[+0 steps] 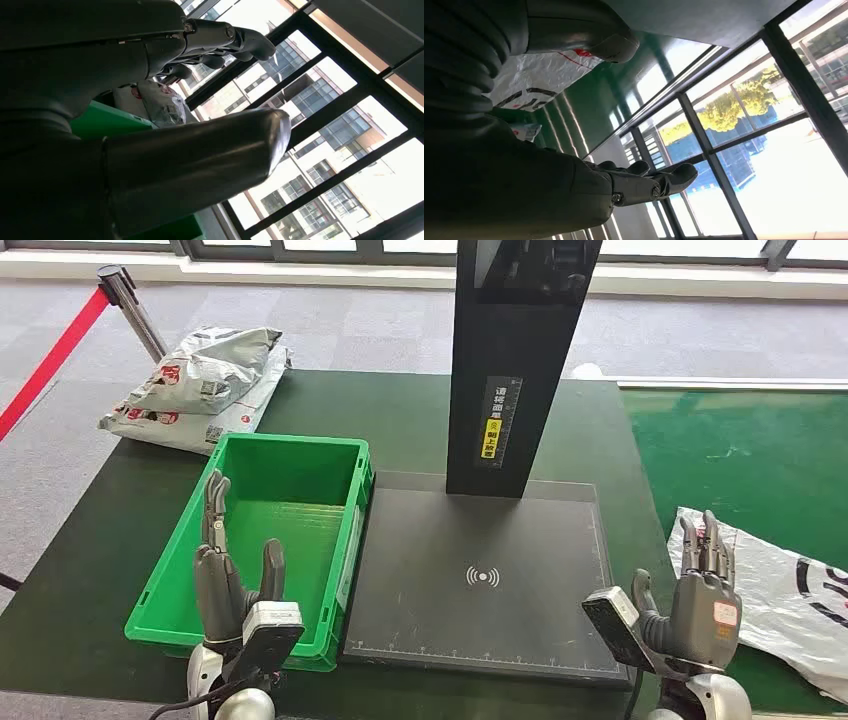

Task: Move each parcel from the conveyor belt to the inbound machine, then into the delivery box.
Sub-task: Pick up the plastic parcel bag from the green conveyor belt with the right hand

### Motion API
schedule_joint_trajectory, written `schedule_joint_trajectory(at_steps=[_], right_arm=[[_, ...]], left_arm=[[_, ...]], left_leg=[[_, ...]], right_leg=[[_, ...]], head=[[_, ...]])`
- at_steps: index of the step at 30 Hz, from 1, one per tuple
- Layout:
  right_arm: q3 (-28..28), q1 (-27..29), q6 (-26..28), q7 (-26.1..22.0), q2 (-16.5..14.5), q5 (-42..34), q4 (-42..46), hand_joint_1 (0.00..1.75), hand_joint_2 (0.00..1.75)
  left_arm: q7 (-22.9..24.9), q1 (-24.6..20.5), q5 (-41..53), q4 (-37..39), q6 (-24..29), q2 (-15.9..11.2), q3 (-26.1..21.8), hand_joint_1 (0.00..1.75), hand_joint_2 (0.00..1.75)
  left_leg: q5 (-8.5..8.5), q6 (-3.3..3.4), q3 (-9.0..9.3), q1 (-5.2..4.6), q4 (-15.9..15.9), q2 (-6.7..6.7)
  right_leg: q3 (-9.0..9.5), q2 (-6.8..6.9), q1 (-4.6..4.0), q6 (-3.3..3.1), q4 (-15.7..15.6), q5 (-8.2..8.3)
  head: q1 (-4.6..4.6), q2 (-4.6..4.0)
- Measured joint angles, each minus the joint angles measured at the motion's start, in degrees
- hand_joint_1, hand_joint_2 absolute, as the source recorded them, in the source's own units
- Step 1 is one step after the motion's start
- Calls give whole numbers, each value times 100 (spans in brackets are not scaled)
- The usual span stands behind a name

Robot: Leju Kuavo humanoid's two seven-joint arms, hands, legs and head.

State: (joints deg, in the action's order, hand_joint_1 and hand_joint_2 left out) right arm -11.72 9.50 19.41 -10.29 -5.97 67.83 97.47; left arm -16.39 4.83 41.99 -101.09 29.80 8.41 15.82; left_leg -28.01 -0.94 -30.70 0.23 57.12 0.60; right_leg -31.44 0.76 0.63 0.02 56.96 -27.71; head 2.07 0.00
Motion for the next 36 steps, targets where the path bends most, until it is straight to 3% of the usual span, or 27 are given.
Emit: schedule_joint_trajectory(at_steps=[6, 10, 13, 19, 24, 29, 36], right_arm=[[-151, -78, 31, 10, 9, 32, -228, 0, 175], [-253, -181, -189, 484, 102, 382, -489, 0, 175], [-558, -485, -336, 778, 460, 635, -1317, 0, 175], [-1384, -1257, -246, 657, 1327, 457, -3687, 0, 175], [-1954, -1541, -95, 492, 1864, 123, -5297, 0, 175], [-2273, -1675, -7, 222, 2104, -12, -6098, 0, 175], [-2460, -1853, -4, 209, 2191, -6, -6488, 0, 175]], left_arm=[[-2, 6, 0, 0, -13, 0, 6, 0, 0], [-92, 7, -134, 4, -48, -10, 10, 0, 0], [-245, 25, -335, 20, -214, -81, 32, 0, 0], [-476, 207, -596, -50, -628, -234, 141, 0, 0], [-546, 360, -1092, -100, -716, -327, 147, 0, 0], [-573, 434, -1441, -117, -700, -379, 146, 0, 0], [-586, 481, -1473, -118, -679, -410, 146, 0, 0]], left_leg=[[0, 0, 0, 0, -1, 0], [0, 0, 1, 1, -1, 1], [1, 3, 0, 1, -1, -1], [-1, 20, -2, -9, 8, -3], [-4, 31, -9, -10, 9, -16], [-8, 32, -5, -6, 9, -4], [-3, 50, -3, -2, 17, -10]], right_leg=[[-2, -1, -3, -1, 0, -1], [-2, -2, -5, -1, 0, -1], [0, 1, 3, 3, -1, 1], [0, 2, 23, 19, -4, 10], [-1, 13, 23, 26, -4, 6], [2, 4, 10, 30, -5, 1], [18, 13, 16, 50, -15, 9]], head=[[1, 0], [1, 0], [-1, 0], [-1, 0], [-1, 0], [1, 0], [-1, 0]])
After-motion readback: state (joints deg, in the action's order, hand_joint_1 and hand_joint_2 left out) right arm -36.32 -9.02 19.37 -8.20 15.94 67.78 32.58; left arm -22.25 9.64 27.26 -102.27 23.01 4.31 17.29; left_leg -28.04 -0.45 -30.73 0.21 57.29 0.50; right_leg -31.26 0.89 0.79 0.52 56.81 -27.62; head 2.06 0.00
